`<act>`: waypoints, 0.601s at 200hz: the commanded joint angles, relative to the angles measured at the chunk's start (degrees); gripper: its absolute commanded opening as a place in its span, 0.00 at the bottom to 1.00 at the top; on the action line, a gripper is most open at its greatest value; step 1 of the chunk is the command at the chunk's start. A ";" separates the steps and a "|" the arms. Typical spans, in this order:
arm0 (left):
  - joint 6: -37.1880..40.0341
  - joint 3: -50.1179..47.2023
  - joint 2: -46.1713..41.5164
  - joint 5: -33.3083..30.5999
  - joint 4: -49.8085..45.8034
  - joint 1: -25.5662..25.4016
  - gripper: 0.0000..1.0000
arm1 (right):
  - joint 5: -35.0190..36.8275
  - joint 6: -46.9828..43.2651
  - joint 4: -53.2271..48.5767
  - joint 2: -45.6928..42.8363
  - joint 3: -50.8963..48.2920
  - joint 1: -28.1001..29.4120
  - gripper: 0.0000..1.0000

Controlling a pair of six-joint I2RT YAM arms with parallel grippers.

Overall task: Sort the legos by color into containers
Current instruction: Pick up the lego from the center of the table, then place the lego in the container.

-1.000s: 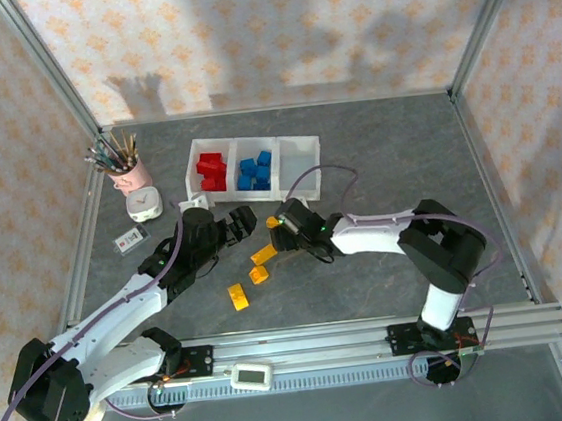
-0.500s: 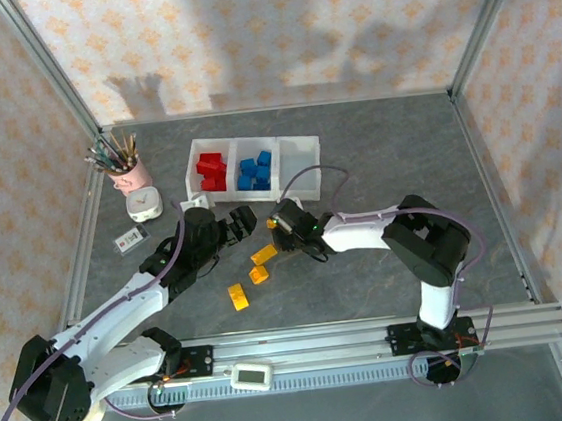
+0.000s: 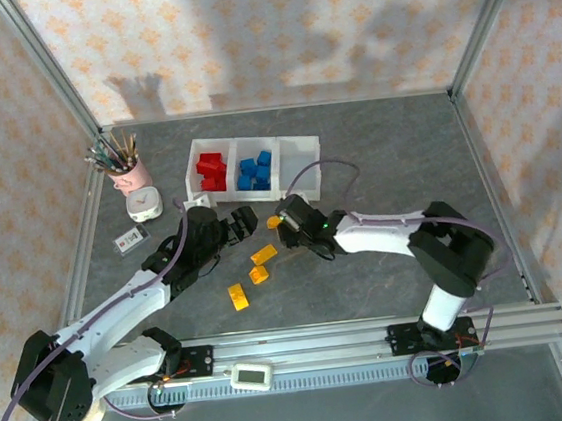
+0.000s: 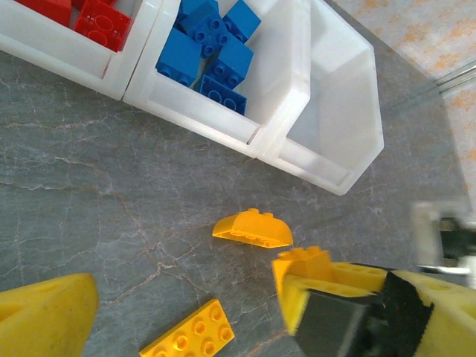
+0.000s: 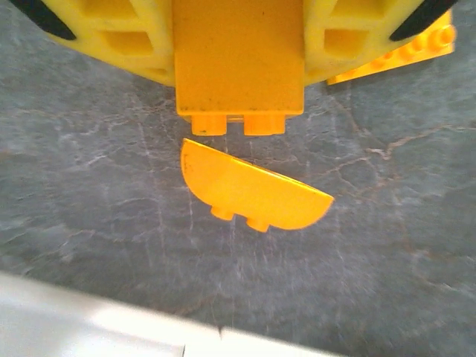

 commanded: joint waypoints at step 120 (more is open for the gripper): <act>3.74 11.38 7.71 -0.37 2.66 2.02 0.99 | 10.98 -6.15 -10.10 12.53 27.17 -13.82 0.32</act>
